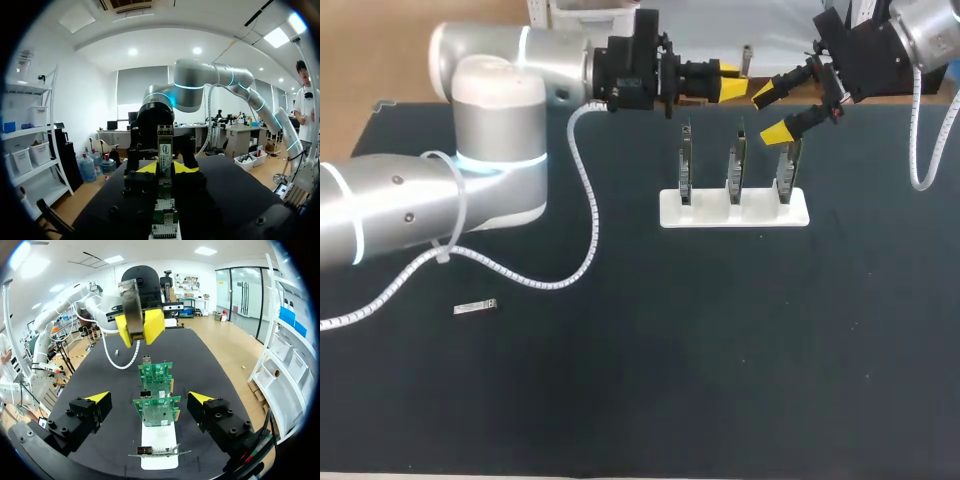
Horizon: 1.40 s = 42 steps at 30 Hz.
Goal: Pick up the optical module with the left hand, and insert it into the network port with the right hand.
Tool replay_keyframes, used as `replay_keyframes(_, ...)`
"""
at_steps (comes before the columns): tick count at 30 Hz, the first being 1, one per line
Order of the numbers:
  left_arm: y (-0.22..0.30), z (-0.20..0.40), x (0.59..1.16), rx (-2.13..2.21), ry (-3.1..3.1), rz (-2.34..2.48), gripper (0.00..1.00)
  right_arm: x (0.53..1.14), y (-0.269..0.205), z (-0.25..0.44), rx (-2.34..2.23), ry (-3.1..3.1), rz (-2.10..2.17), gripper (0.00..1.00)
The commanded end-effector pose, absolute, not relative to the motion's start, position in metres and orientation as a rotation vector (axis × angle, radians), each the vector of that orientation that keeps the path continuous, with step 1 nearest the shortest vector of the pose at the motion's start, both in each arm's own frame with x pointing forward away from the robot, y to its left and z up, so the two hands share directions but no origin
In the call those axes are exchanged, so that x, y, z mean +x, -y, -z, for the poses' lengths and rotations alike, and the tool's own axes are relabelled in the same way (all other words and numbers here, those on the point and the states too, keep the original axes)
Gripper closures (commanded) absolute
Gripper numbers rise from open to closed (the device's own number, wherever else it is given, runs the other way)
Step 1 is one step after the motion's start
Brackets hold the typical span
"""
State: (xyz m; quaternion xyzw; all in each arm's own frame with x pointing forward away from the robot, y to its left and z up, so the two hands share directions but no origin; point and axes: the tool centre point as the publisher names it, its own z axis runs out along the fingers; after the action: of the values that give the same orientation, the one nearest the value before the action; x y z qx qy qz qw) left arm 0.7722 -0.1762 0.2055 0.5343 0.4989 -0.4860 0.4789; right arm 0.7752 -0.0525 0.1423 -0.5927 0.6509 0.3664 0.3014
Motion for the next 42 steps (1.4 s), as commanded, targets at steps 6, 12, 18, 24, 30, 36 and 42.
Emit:
replay_keyframes(6, 0.182, -0.195, 0.771, 1.305, -1.239, 1.200, 1.00, 0.774, 0.052, -0.142, -1.571, -1.727, -0.969, 0.00)
replay_keyframes(12, 0.185, -0.193, 0.769, 1.287, -1.246, 1.204, 1.00, 0.774, 0.052, -0.142, -1.571, -1.727, -0.969, 0.00)
replay_keyframes(18, 0.191, -0.190, 0.764, 1.271, -1.252, 1.204, 1.00, 0.774, 0.052, -0.142, -1.571, -1.727, -0.969, 0.00)
replay_keyframes(24, 0.191, -0.187, 0.762, 1.263, -1.250, 1.226, 1.00, 0.774, 0.052, -0.142, -1.571, -1.727, -0.969, 0.00)
replay_keyframes(30, 0.188, -0.181, 0.762, 1.261, -1.247, 1.240, 1.00, 0.774, 0.052, -0.142, -1.571, -1.727, -0.969, 0.00)
replay_keyframes(36, 0.186, -0.176, 0.764, 1.259, -1.264, 1.229, 1.00, 0.774, 0.052, -0.142, -1.571, -1.727, -0.969, 0.00)
replay_keyframes(42, 0.186, -0.173, 0.766, 1.271, -1.268, 1.211, 1.00, 0.774, 0.052, -0.142, -1.571, -1.727, -0.969, 0.00)
